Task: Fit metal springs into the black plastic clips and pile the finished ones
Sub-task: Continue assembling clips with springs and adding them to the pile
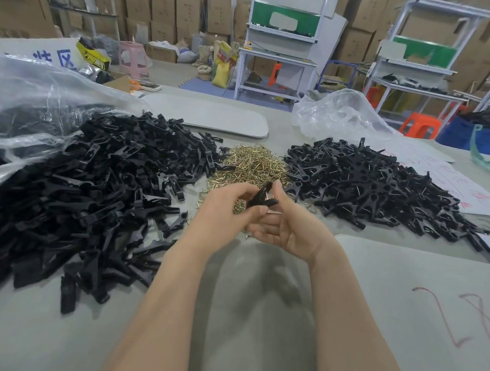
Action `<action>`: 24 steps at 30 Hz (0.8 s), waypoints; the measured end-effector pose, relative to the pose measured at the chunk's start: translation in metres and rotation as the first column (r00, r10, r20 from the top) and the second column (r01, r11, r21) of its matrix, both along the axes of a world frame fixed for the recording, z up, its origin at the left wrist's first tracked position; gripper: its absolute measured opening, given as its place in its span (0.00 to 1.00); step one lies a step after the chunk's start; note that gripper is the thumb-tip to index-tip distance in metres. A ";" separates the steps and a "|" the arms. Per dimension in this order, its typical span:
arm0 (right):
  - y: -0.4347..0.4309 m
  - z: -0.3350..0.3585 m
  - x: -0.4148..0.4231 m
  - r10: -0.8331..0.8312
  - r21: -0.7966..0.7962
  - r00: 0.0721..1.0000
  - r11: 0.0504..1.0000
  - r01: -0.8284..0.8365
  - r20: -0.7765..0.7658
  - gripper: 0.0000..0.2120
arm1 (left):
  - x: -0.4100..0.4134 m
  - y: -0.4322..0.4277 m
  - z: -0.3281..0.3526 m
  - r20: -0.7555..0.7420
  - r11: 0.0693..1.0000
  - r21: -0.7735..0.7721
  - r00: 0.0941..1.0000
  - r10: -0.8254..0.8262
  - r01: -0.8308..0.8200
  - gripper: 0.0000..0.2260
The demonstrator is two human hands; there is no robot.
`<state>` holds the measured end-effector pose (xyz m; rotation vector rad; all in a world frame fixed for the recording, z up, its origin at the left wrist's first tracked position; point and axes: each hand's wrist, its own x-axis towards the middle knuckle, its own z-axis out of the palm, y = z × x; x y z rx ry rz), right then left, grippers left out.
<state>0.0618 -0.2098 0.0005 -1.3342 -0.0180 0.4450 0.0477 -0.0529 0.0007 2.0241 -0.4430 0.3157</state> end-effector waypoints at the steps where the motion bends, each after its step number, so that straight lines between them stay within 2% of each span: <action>1: -0.003 0.001 0.001 -0.041 -0.065 0.998 0.997 0.044 0.046 0.28 | 0.002 0.001 -0.002 -0.013 0.999 0.050 1.000 0.020 -0.020 0.09; 3: -0.004 0.003 0.002 -0.061 -0.226 0.983 0.969 0.100 0.172 0.18 | 0.004 -0.001 -0.006 -0.053 0.976 0.213 0.997 0.062 -0.050 0.11; 4: -0.001 0.003 0.002 -0.070 -0.302 0.971 0.943 0.140 0.231 0.09 | 0.005 -0.003 -0.008 -0.072 0.965 0.256 0.995 0.072 -0.051 0.13; 5: 0.002 0.003 0.004 -0.132 -0.343 0.948 0.910 0.232 0.290 0.05 | 0.006 -0.004 -0.010 -0.078 0.966 0.253 0.994 0.077 -0.055 0.16; 6: 0.004 0.004 0.007 -0.255 -0.326 0.899 0.868 0.375 0.355 0.07 | 0.006 -0.004 -0.010 -0.065 0.973 0.221 0.994 0.090 -0.074 0.19; 7: 0.005 0.008 0.010 -0.429 -0.209 0.812 0.819 0.535 0.396 0.12 | 0.006 -0.004 -0.007 -0.040 0.979 0.164 0.991 0.131 -0.123 0.21; 8: 0.003 0.014 0.013 -0.608 -0.014 0.706 0.754 0.657 0.362 0.21 | 0.005 -0.004 -0.003 -0.009 0.975 0.082 0.978 0.210 -0.208 0.21; 9: 0.003 0.021 0.015 -0.714 0.168 0.649 0.697 0.697 0.262 0.31 | 0.005 -0.002 0.001 0.014 0.949 -0.036 0.949 0.314 -0.313 0.20; 10: 0.002 0.023 0.018 -0.746 0.240 0.633 0.666 0.706 0.208 0.40 | 0.005 0.001 0.005 0.017 0.891 -0.191 0.907 0.422 -0.411 0.17; 11: 0.005 0.025 0.020 -0.730 0.163 0.635 0.679 0.716 0.252 0.44 | 0.004 0.004 0.009 -0.006 0.801 -0.362 0.861 0.509 -0.477 0.13; 13: 0.022 0.021 0.017 -0.522 -0.194 0.701 0.717 0.669 0.486 0.43 | 0.001 0.009 0.016 -0.058 0.609 -0.604 0.790 0.610 -0.514 0.08; 15: 0.053 0.014 0.013 -0.110 -0.482 0.774 0.726 0.491 0.624 0.32 | 0.000 0.014 0.019 -0.063 0.491 -0.717 0.747 0.661 -0.495 0.08; 16: 0.071 0.009 0.013 0.147 -0.626 0.770 0.684 0.375 0.621 0.29 | -0.001 0.016 0.020 -0.056 0.460 -0.745 0.733 0.678 -0.483 0.08; 18: 0.105 -0.005 0.017 0.554 -0.871 0.705 0.452 0.192 0.443 0.28 | -0.002 0.019 0.022 -0.045 0.428 -0.769 0.708 0.704 -0.475 0.09; 19: 0.119 -0.011 0.018 0.637 -0.930 0.688 0.328 0.167 0.348 0.29 | -0.001 0.021 0.022 -0.048 0.417 -0.773 0.700 0.713 -0.478 0.09; 20: 0.130 -0.013 0.019 0.645 -0.953 0.705 0.257 0.162 0.294 0.29 | -0.001 0.022 0.022 -0.055 0.410 -0.771 0.693 0.719 -0.487 0.10; 22: 0.141 -0.019 0.020 0.623 -0.944 0.710 0.241 0.226 0.329 0.28 | -0.001 0.024 0.022 -0.062 0.396 -0.775 0.682 0.728 -0.493 0.10; 24: 0.142 -0.019 0.014 0.637 -0.922 0.668 0.238 0.306 0.386 0.24 | -0.001 0.024 0.022 -0.065 0.385 -0.785 0.682 0.728 -0.485 0.09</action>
